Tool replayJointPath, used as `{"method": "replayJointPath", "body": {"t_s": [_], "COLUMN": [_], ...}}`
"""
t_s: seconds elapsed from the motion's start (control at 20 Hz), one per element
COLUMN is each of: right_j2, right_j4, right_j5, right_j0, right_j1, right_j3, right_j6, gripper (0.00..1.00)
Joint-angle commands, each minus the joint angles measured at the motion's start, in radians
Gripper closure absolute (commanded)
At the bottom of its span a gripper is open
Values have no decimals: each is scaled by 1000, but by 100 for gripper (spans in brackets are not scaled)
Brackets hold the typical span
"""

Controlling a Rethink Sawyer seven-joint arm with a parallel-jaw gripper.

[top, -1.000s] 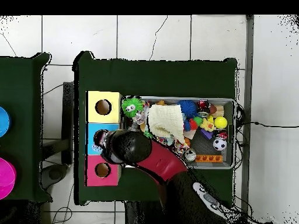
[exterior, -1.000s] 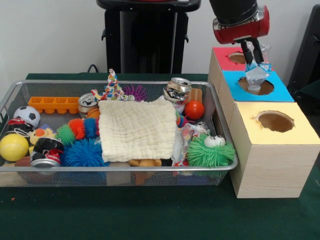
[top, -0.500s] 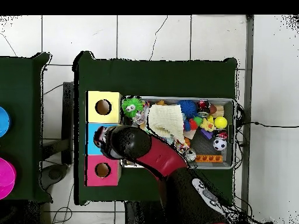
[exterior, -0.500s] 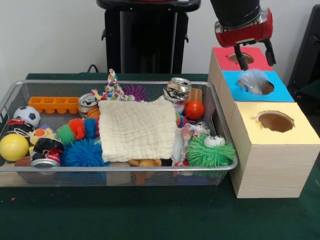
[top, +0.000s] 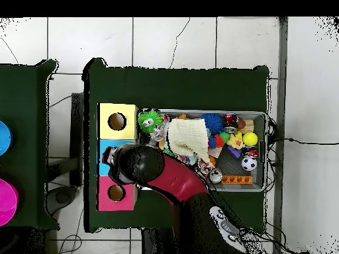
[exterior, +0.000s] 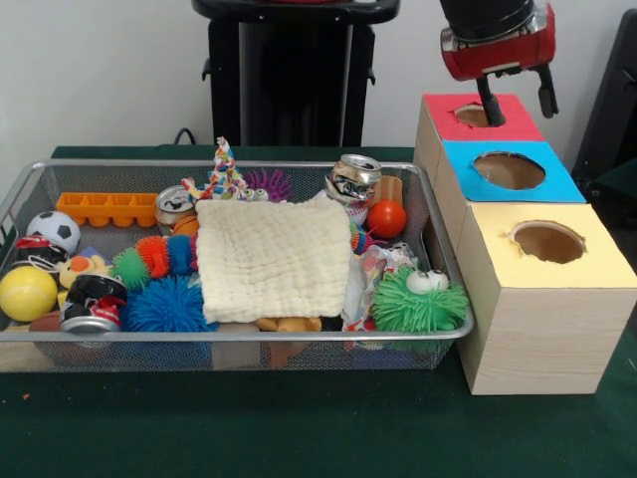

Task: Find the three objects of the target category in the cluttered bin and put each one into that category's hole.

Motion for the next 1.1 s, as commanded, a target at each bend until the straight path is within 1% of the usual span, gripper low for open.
{"method": "replayJointPath", "body": {"t_s": [0.05,0.15,0.2,0.25,0.3,0.35,0.4,0.45,0.5,0.6,0.7,0.75,0.9,1.0,1.1], "right_j2": [-105,-164,-224,-254,-347,-404,-494,-541,-620,-700,-729,-728,-711,-697,-682], "right_j4": [-53,-102,-139,-157,-211,-230,-263,-275,-281,-262,-236,-226,-202,-195,-194], "right_j5": [133,115,109,62,-46,-49,-118,-138,-157,-199,-230,-242,-277,-263,-297], "right_j0": [38,70,105,123,181,212,269,301,354,411,433,432,411,393,383], "right_j1": [-63,-93,-111,-127,-136,-130,-123,-118,-102,-80,-70,-68,-54,-56,-51], "right_j3": [-92,-116,-136,-130,-148,-171,-197,-212,-230,-232,-218,-211,-205,-200,-188], "right_j6": [260,253,278,270,281,310,329,344,379,415,418,408,379,365,362], "gripper": [0,0,0,0,0,0,0,0,0,0,0,0,0,0,0]}}
